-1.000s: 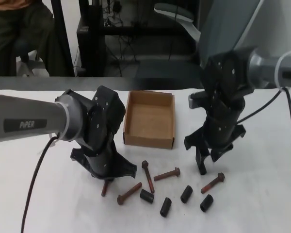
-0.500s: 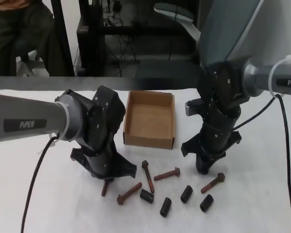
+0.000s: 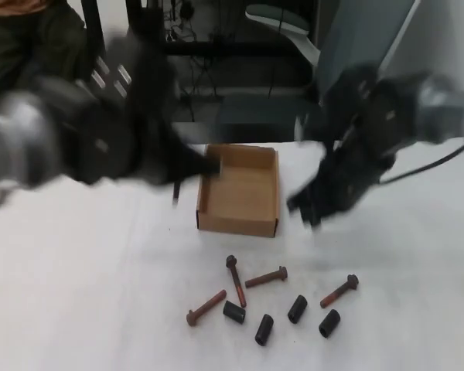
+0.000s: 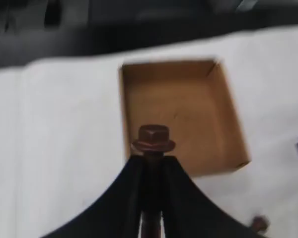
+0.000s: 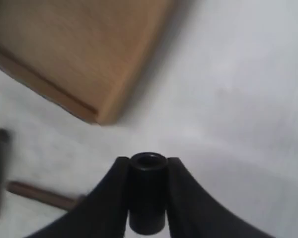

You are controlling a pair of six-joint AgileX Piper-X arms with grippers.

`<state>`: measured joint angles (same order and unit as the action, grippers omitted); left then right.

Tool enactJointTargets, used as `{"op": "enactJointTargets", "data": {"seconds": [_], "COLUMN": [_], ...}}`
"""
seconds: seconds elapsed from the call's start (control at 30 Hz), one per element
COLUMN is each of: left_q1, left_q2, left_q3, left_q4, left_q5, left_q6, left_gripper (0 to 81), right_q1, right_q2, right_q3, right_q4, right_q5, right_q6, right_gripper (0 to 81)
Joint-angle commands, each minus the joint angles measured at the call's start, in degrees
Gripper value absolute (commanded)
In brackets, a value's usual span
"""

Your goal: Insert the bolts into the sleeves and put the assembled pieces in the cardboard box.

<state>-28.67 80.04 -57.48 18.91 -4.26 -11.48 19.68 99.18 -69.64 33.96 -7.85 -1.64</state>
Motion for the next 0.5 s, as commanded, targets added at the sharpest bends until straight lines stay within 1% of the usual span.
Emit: {"op": "enactJointTargets", "data": {"seconds": [0.0,0.1,0.17,0.3,0.4,0.47], "left_q1": [0.1,-0.07,-0.07,-0.07,-0.07,-0.07], "left_q2": [-5.14,-8.34,-10.51,-12.33,-12.31,-12.31], "left_q3": [-0.04,1.72,5.48,13.17,16.7,17.69], "left_q4": [-6.52,-14.82,-24.55,-44.11,-51.04,-54.33], "left_q5": [4.88,5.72,6.84,12.66,13.54,16.64], "left_q6": [0.97,2.04,1.7,-2.74,-3.76,-3.93], "left_gripper": [1.8,1.8,1.8,1.8,1.8,1.8], "right_q1": [0.49,1.52,2.38,4.69,6.61,8.18], "right_q2": [-8.0,-13.47,-16.57,-21.6,-23.73,-24.71], "right_q3": [3.92,8.98,12.15,19.27,23.5,26.11], "right_q4": [-10.75,-18.46,-23.13,-33.34,-39.82,-45.45], "right_q5": [-5.29,-6.69,-6.7,-10.44,-11.64,-13.61], "right_q6": [-0.55,-1.91,-3.44,-3.94,-1.49,0.6], "right_gripper": [0.6,0.6,0.6,0.6,0.6,0.6]}}
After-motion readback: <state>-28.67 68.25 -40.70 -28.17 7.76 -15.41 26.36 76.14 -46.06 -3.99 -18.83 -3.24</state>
